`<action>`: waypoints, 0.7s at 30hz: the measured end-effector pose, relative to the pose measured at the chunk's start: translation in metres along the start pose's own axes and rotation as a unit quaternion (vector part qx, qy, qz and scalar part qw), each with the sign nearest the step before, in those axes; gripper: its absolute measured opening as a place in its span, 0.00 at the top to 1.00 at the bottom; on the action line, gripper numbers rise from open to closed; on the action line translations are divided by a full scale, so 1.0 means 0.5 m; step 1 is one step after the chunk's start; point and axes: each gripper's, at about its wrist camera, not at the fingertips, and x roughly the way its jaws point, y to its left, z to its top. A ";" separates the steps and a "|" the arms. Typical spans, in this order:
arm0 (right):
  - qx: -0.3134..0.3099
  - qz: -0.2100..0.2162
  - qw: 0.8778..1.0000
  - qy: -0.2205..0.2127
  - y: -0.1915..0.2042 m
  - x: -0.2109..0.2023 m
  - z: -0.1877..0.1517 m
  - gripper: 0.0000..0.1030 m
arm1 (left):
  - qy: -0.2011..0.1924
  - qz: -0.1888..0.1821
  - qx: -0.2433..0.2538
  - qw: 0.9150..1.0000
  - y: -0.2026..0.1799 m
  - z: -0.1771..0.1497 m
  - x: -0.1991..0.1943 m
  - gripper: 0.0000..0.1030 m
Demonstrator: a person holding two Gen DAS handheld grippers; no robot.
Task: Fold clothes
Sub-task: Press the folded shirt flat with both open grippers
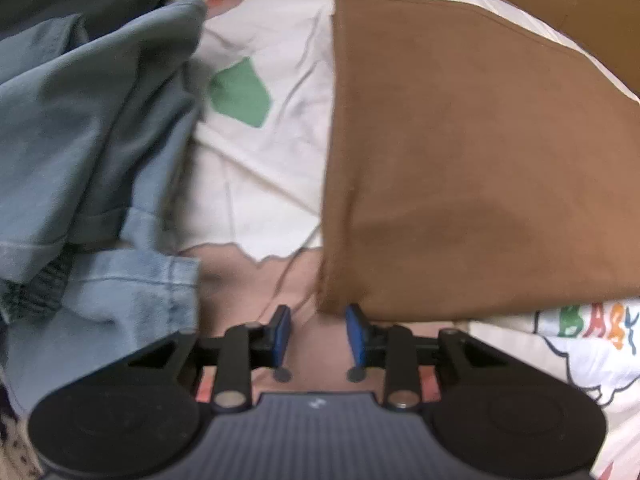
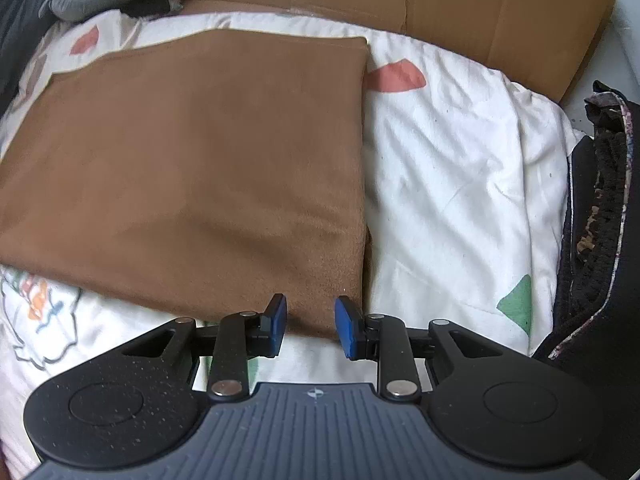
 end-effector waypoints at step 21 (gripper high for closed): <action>-0.032 0.038 0.998 -0.047 0.135 0.031 0.104 0.66 | -0.087 -0.124 0.054 0.987 -0.234 0.114 -0.034 0.59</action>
